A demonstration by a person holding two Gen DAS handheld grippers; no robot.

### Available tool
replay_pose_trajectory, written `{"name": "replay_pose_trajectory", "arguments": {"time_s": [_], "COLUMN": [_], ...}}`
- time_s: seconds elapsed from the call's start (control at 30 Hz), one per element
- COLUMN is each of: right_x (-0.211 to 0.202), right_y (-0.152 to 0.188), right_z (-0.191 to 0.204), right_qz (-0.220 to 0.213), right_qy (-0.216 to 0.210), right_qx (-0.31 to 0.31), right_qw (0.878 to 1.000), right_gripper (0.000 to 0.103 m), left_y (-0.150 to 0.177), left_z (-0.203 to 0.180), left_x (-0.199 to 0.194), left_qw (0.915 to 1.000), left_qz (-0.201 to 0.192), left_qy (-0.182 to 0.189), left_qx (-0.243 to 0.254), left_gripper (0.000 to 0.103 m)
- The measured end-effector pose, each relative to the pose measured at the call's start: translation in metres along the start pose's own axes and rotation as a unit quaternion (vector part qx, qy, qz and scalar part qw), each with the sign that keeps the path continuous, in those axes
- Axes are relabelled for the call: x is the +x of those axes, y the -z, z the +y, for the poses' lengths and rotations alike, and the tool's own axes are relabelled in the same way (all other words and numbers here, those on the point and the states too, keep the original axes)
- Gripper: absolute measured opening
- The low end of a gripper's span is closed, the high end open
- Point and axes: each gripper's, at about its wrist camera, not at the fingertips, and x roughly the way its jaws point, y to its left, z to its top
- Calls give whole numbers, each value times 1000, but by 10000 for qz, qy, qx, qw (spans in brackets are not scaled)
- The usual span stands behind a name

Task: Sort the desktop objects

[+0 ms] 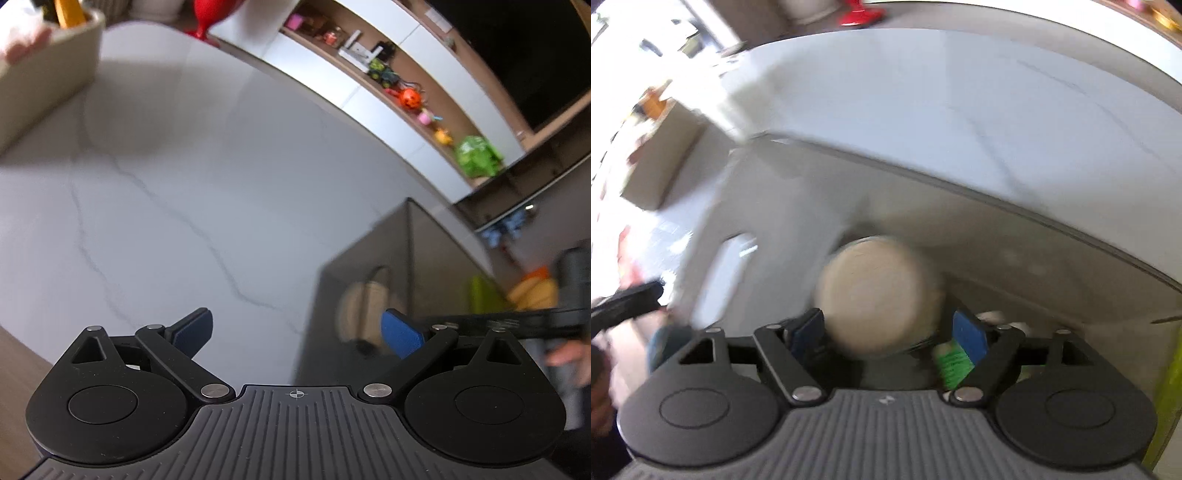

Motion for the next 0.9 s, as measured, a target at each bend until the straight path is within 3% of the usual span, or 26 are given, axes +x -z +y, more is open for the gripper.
{"name": "replay_pose_trajectory", "arguments": {"time_s": [0.1,0.27,0.47,0.5,0.63,0.77,0.83,0.9], "right_x": [27,49,29,33,16,12,23,13], "right_y": [-8,-11,-6,-9,-12,-10,-5,5], "right_z": [-19,-18,21,20,13,-4,-12,-24], "right_qz": [338,549,-173,-63,172,415,724,936], "right_qy": [-173,-726,-288,-170,406,1198,1387,1303], "right_qx": [592,847,-595,-610,-681,-760,-661,-540], "right_qw": [9975,9922,9977,9980,9967,9890,9855,9856], "right_gripper": [58,59,53,51,77,77,75,75], "left_y": [2,1,2,3,5,4,5,7], "left_z": [-3,-1,-7,-9,-13,-13,-14,-16], "left_x": [2,-4,-2,-2,-4,0,2,2], "left_qw": [9998,10000,9998,9997,9992,9997,9996,9993], "left_qz": [147,21,43,52,15,48,84,115], "left_qy": [118,-83,-158,-173,-196,-98,-78,-92], "left_qx": [55,49,114,163,334,237,244,337], "left_gripper": [101,101,101,101,102,102,102,102]}}
